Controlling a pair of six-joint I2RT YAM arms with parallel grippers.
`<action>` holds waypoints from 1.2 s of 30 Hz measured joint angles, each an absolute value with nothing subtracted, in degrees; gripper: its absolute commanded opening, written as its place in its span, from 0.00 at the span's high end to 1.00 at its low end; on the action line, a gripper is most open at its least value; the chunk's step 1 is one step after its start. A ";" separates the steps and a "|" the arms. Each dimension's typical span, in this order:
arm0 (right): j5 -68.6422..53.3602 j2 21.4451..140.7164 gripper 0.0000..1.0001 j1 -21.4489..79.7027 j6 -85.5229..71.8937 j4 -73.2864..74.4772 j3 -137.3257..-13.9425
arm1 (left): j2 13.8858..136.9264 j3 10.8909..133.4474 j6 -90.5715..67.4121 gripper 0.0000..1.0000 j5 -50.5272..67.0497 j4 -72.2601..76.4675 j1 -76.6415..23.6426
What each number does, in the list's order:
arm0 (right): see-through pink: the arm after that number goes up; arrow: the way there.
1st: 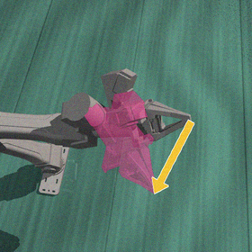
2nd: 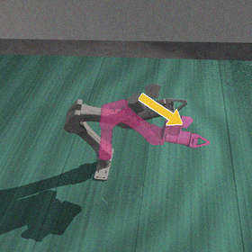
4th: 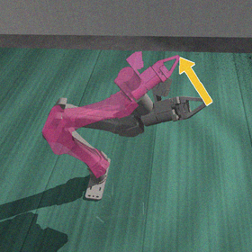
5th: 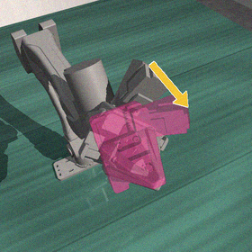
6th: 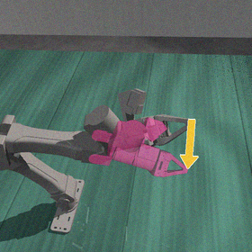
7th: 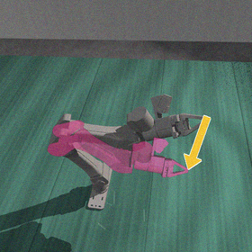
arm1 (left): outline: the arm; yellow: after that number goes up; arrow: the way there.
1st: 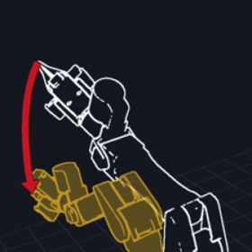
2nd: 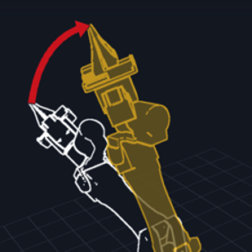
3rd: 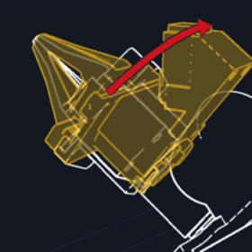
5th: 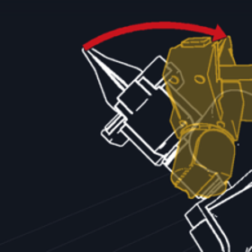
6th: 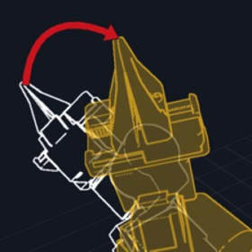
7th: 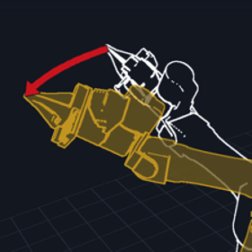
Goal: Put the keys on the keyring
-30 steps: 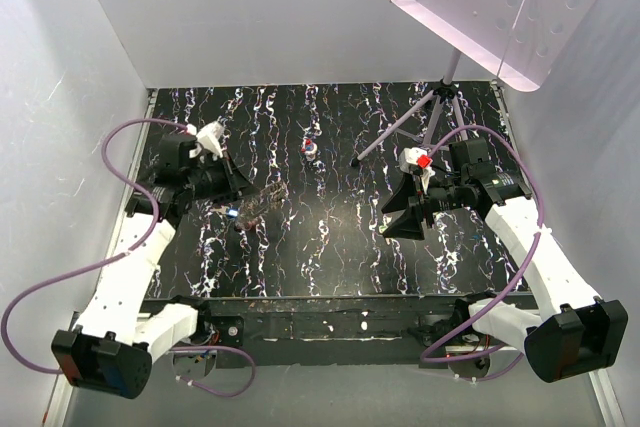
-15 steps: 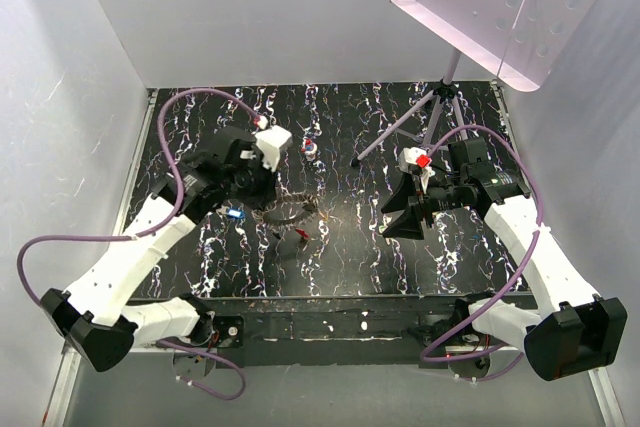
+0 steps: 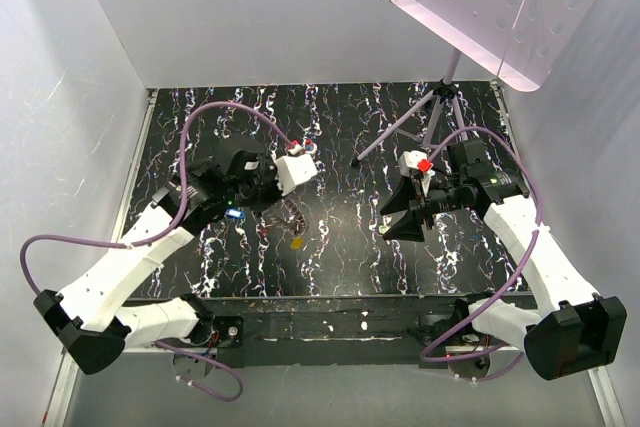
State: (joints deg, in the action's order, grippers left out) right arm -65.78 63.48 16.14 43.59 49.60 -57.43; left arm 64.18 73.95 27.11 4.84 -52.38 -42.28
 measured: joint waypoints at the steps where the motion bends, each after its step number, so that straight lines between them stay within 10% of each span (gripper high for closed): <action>1: -66.26 63.48 0.29 16.14 44.21 49.71 -57.32 | 63.79 73.56 28.64 1.00 5.72 -51.77 -42.35; 15: -70.98 71.18 0.37 24.58 59.83 50.35 -65.63 | 60.07 62.57 35.38 1.00 15.99 -41.50 -42.50; 36: -58.11 80.99 0.55 41.01 42.96 33.93 -74.54 | 41.56 37.82 21.10 1.00 20.58 -13.02 -42.54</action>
State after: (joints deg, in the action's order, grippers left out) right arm -58.11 80.99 41.01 42.96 33.93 -74.54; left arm 41.56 37.82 21.10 20.58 -13.02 -42.54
